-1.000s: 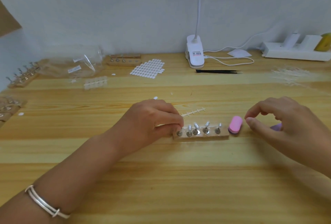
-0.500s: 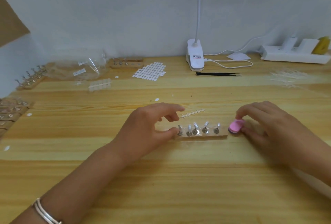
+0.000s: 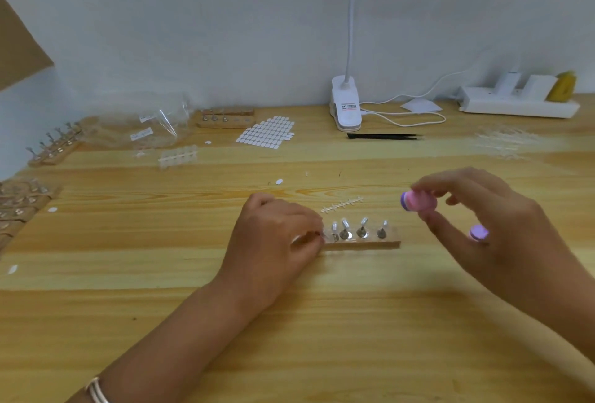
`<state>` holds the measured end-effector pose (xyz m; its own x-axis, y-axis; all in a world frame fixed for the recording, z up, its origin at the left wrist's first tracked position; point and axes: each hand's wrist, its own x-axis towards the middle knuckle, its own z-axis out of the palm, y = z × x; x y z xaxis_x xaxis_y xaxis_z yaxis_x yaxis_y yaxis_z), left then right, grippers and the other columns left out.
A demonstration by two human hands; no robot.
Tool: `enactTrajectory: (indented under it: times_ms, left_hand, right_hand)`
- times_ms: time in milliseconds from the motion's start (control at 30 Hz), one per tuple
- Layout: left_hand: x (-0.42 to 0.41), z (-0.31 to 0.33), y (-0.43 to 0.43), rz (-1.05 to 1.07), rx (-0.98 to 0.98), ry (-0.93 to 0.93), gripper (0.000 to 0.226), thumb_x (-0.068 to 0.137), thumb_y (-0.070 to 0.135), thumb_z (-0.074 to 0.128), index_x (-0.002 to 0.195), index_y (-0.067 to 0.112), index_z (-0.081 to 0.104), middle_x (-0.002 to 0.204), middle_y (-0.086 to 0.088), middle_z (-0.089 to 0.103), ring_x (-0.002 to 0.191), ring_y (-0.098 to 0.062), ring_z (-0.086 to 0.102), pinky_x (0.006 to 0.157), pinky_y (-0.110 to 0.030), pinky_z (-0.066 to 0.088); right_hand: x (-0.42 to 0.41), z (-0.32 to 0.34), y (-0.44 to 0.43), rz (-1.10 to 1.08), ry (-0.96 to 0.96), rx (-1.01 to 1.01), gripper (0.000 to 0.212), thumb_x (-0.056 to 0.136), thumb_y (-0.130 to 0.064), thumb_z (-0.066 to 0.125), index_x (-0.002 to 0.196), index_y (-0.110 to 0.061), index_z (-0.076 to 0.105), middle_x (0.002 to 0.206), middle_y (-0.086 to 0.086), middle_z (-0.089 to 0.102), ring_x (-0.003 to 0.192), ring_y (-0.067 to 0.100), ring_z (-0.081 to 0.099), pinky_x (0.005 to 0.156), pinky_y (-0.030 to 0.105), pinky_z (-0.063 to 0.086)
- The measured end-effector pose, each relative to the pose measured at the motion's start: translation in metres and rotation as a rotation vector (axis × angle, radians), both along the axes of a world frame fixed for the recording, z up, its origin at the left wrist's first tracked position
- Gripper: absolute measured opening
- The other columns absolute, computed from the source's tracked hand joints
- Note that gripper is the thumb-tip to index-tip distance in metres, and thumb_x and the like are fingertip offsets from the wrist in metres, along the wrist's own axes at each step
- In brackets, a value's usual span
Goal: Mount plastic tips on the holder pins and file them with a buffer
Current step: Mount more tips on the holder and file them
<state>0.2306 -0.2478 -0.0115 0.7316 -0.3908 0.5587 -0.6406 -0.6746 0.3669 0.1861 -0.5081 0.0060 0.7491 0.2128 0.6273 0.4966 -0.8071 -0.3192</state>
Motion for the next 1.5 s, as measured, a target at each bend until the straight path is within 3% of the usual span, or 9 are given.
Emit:
enactTrajectory:
  times_ms: [200, 400, 500, 667, 767, 1033, 1200, 1367, 1500]
  left_hand:
    - [-0.019, 0.013, 0.000, -0.088, -0.471, 0.395, 0.012, 0.076, 0.012, 0.081, 0.077, 0.024, 0.078, 0.077, 0.015, 0.075, 0.074, -0.001, 0.068, 0.068, -0.015, 0.048]
    - [-0.031, 0.013, -0.010, -0.247, -0.645, 0.713, 0.010, 0.077, 0.020, 0.077, 0.085, 0.022, 0.080, 0.085, 0.002, 0.076, 0.077, -0.019, 0.069, 0.071, -0.040, 0.053]
    - [-0.034, 0.013, -0.012, -0.298, -0.660, 0.754, 0.012, 0.078, 0.020, 0.077, 0.089, 0.018, 0.080, 0.090, -0.002, 0.077, 0.088, -0.028, 0.071, 0.081, -0.056, 0.055]
    - [-0.037, 0.014, -0.014, -0.269, -0.610, 0.711, 0.012, 0.077, 0.024, 0.077, 0.088, 0.028, 0.079, 0.086, 0.006, 0.076, 0.080, -0.012, 0.070, 0.071, -0.039, 0.053]
    - [-0.039, 0.012, -0.015, -0.258, -0.661, 0.763, 0.011, 0.076, 0.022, 0.077, 0.087, 0.025, 0.079, 0.086, 0.002, 0.076, 0.078, -0.010, 0.068, 0.073, -0.042, 0.054]
    - [-0.041, 0.012, -0.016, -0.282, -0.671, 0.787, 0.018, 0.077, 0.029, 0.079, 0.093, 0.019, 0.079, 0.090, -0.003, 0.077, 0.088, -0.030, 0.072, 0.082, -0.058, 0.054]
    - [-0.042, 0.012, -0.016, -0.209, -0.666, 0.810, 0.016, 0.071, 0.032, 0.081, 0.086, 0.024, 0.079, 0.083, 0.001, 0.076, 0.070, -0.020, 0.064, 0.069, -0.041, 0.055]
    - [-0.044, 0.012, -0.017, -0.227, -0.671, 0.819, 0.027, 0.067, 0.045, 0.082, 0.083, 0.023, 0.079, 0.081, -0.002, 0.076, 0.070, -0.019, 0.065, 0.066, -0.046, 0.055]
    - [-0.043, 0.011, -0.016, -0.200, -0.672, 0.818, 0.020, 0.064, 0.038, 0.084, 0.080, 0.028, 0.079, 0.080, 0.005, 0.076, 0.072, -0.009, 0.070, 0.067, -0.029, 0.057]
  right_hand:
    - [-0.017, -0.014, 0.028, 0.178, -0.163, 0.058, 0.021, 0.094, -0.012, 0.062, 0.114, -0.016, 0.066, 0.111, -0.002, 0.065, 0.107, 0.012, 0.063, 0.097, 0.021, 0.047]
    - [-0.023, -0.017, 0.042, 0.327, -0.259, 0.105, 0.024, 0.096, -0.007, 0.064, 0.120, -0.011, 0.062, 0.118, -0.002, 0.061, 0.109, 0.015, 0.063, 0.096, 0.023, 0.046]
    - [-0.023, -0.019, 0.040, 0.332, -0.272, 0.102, 0.027, 0.095, -0.004, 0.065, 0.121, -0.009, 0.061, 0.117, 0.000, 0.062, 0.108, 0.017, 0.063, 0.095, 0.024, 0.046]
    - [-0.022, -0.020, 0.038, 0.302, -0.305, 0.061, 0.025, 0.095, -0.005, 0.068, 0.116, -0.018, 0.070, 0.112, 0.000, 0.064, 0.104, 0.014, 0.063, 0.095, 0.023, 0.046]
    - [-0.018, -0.021, 0.032, 0.230, -0.312, 0.021, 0.023, 0.090, -0.002, 0.070, 0.111, -0.011, 0.070, 0.104, 0.007, 0.067, 0.099, 0.017, 0.063, 0.091, 0.024, 0.048]
    - [-0.024, -0.021, 0.041, 0.270, -0.307, 0.047, 0.027, 0.091, -0.002, 0.070, 0.115, -0.014, 0.069, 0.108, 0.004, 0.066, 0.101, 0.017, 0.064, 0.094, 0.025, 0.047]
    - [-0.019, -0.016, 0.030, 0.162, -0.298, 0.041, 0.020, 0.090, -0.002, 0.070, 0.109, -0.011, 0.069, 0.103, 0.007, 0.067, 0.094, 0.018, 0.063, 0.089, 0.027, 0.049]
    - [-0.023, -0.020, 0.040, 0.215, -0.298, 0.010, 0.023, 0.091, 0.000, 0.070, 0.113, -0.005, 0.070, 0.105, 0.007, 0.068, 0.097, 0.018, 0.063, 0.091, 0.024, 0.048]
    - [-0.017, -0.016, 0.028, 0.121, -0.290, 0.022, 0.022, 0.087, 0.000, 0.072, 0.107, -0.007, 0.072, 0.101, 0.009, 0.068, 0.089, 0.023, 0.066, 0.087, 0.029, 0.050]
